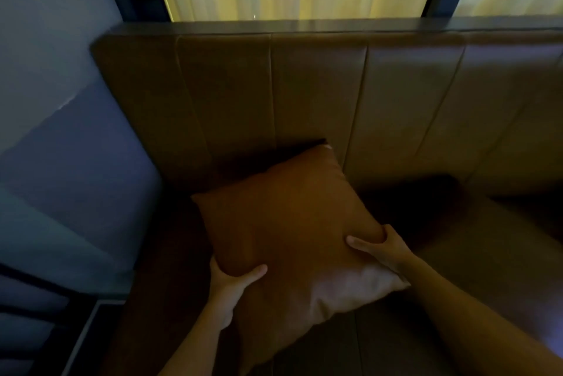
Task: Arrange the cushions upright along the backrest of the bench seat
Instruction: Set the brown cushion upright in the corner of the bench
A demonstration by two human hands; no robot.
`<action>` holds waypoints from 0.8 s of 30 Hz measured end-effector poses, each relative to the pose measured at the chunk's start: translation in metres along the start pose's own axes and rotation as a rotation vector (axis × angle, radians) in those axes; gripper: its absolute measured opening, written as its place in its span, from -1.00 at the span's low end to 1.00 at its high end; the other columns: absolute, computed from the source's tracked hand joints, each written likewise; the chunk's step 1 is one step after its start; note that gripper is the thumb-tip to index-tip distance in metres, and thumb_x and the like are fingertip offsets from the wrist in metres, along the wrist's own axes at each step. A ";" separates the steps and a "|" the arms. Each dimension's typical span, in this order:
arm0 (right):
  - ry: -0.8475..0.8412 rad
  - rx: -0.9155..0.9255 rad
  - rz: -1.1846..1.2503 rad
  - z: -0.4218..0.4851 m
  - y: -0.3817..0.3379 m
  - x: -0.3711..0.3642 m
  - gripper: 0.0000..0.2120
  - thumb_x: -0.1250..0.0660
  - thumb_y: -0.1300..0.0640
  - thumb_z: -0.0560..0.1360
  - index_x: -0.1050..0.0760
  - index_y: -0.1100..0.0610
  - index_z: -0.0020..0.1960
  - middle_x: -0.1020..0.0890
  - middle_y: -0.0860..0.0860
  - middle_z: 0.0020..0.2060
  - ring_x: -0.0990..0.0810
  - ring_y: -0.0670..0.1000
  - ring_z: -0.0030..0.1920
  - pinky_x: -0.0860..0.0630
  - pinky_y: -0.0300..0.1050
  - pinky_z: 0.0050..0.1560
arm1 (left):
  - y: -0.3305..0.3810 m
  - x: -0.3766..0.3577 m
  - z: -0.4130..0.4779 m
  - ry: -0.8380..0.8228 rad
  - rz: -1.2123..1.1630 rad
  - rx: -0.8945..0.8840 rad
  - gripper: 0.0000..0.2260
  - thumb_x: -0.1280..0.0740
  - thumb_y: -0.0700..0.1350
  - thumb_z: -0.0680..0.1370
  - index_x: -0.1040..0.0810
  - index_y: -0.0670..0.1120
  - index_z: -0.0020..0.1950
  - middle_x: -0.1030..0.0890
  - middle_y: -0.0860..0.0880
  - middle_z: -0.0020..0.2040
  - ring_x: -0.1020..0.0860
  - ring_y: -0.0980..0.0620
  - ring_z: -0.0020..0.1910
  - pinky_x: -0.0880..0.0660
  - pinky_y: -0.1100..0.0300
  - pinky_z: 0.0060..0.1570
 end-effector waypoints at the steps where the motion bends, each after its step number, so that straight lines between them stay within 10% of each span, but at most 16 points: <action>1: -0.008 -0.009 -0.013 0.006 0.006 -0.007 0.08 -0.61 -0.17 0.14 -0.15 0.06 0.50 -0.40 0.18 0.36 -0.47 0.25 0.30 -0.53 0.17 0.14 | -0.007 0.004 0.007 0.007 0.018 0.012 0.28 -0.66 0.00 0.01 -0.01 0.09 0.58 -0.31 -0.09 0.49 -0.31 -0.19 0.44 -0.28 -0.25 0.36; 5: -0.018 -0.085 -0.070 0.055 0.055 -0.034 0.30 -0.53 -0.46 -0.16 -0.16 -0.09 0.47 -0.35 0.17 0.38 -0.45 0.28 0.30 -0.51 0.31 0.18 | -0.029 0.018 0.030 0.014 0.032 0.098 0.28 -0.66 0.00 0.03 0.03 0.09 0.59 -0.26 -0.10 0.51 -0.28 -0.20 0.46 -0.26 -0.23 0.38; 11: 0.080 -0.089 -0.159 0.057 0.092 -0.065 -0.14 -0.49 -0.18 0.31 -0.19 -0.02 0.49 -0.37 0.19 0.39 -0.42 0.26 0.32 -0.44 0.28 0.27 | -0.074 0.020 0.044 -0.055 0.028 0.173 0.30 -0.66 -0.02 0.07 0.12 0.16 0.58 -0.18 -0.06 0.55 -0.21 -0.17 0.50 -0.22 -0.22 0.41; 24: 0.039 -0.046 -0.194 0.044 0.075 -0.067 -0.23 -0.45 -0.01 0.43 -0.17 0.12 0.52 -0.38 0.21 0.41 -0.39 0.27 0.37 -0.36 0.21 0.31 | -0.080 0.024 0.044 -0.033 0.109 0.166 0.30 -0.66 0.03 0.10 0.17 0.19 0.58 -0.18 -0.07 0.56 -0.21 -0.20 0.50 -0.21 -0.27 0.40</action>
Point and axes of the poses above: each hand's wrist, its own z-axis towards the middle knuckle, its own x-axis out of the back of the hand, y = z × x, the point moved 2 cm from there along z, towards the middle knuckle
